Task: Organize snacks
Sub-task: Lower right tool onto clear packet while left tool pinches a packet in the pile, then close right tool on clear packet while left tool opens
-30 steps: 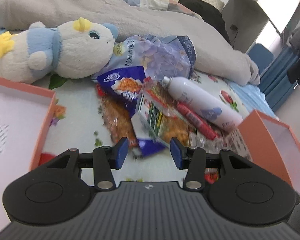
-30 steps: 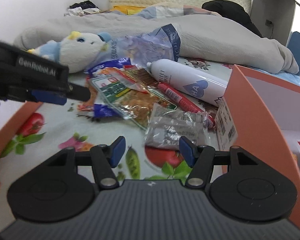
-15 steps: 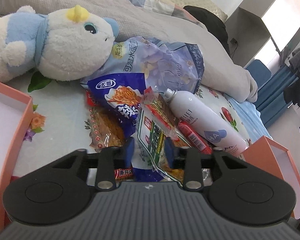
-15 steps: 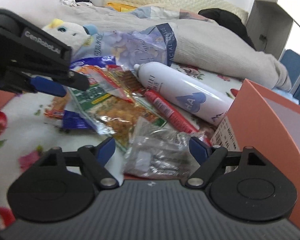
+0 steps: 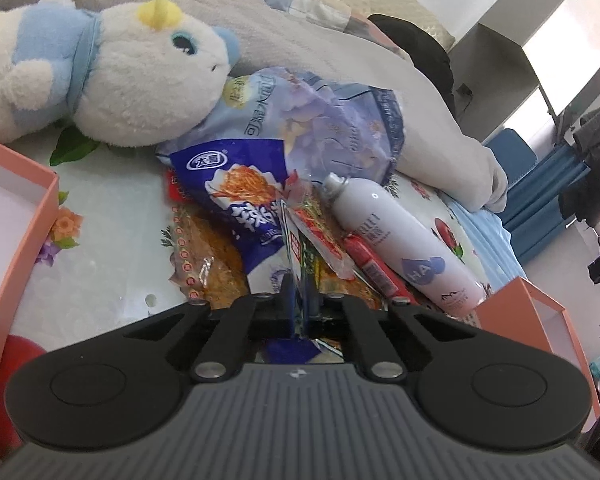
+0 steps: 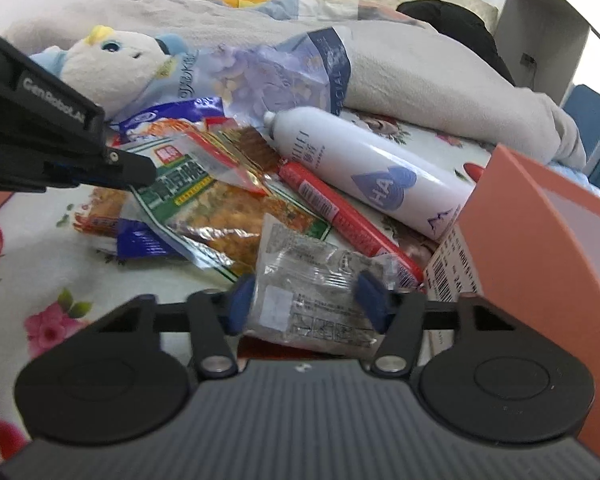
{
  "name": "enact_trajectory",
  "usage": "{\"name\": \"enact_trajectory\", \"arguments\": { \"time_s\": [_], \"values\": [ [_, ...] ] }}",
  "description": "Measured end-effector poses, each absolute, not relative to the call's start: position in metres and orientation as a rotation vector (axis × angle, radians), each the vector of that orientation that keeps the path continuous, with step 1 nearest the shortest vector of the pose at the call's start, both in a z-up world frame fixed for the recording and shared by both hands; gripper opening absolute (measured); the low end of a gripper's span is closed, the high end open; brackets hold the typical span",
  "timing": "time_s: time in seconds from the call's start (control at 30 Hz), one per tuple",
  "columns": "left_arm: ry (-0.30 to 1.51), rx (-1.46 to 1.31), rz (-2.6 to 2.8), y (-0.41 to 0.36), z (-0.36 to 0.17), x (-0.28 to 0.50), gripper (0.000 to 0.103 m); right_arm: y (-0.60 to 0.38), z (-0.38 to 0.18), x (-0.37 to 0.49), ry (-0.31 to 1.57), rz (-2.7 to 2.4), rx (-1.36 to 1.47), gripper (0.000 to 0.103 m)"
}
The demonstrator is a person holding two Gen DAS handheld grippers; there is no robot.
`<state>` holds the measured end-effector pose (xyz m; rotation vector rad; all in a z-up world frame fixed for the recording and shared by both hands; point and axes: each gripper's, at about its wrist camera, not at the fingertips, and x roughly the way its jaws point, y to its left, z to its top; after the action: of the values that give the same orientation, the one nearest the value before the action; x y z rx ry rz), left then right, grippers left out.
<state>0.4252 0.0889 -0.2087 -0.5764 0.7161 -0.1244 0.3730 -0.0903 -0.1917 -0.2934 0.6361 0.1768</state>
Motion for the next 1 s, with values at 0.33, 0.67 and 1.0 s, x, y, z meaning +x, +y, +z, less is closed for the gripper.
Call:
{"name": "enact_trajectory", "arguments": {
  "time_s": [0.33,0.67,1.0],
  "values": [
    [0.693,-0.590,-0.107,0.086,-0.178,0.377,0.000,-0.100,-0.165,0.342,0.629,0.204,-0.236,0.015],
    [0.685,-0.585,-0.096,0.086,-0.166,0.334,0.000,-0.105,-0.161,0.290,0.631,0.231,-0.243,0.014],
    [0.742,-0.569,-0.102,0.089,-0.177,0.367,0.050,-0.104,-0.162,0.274,0.623,0.267,-0.263,0.014]
  ]
}}
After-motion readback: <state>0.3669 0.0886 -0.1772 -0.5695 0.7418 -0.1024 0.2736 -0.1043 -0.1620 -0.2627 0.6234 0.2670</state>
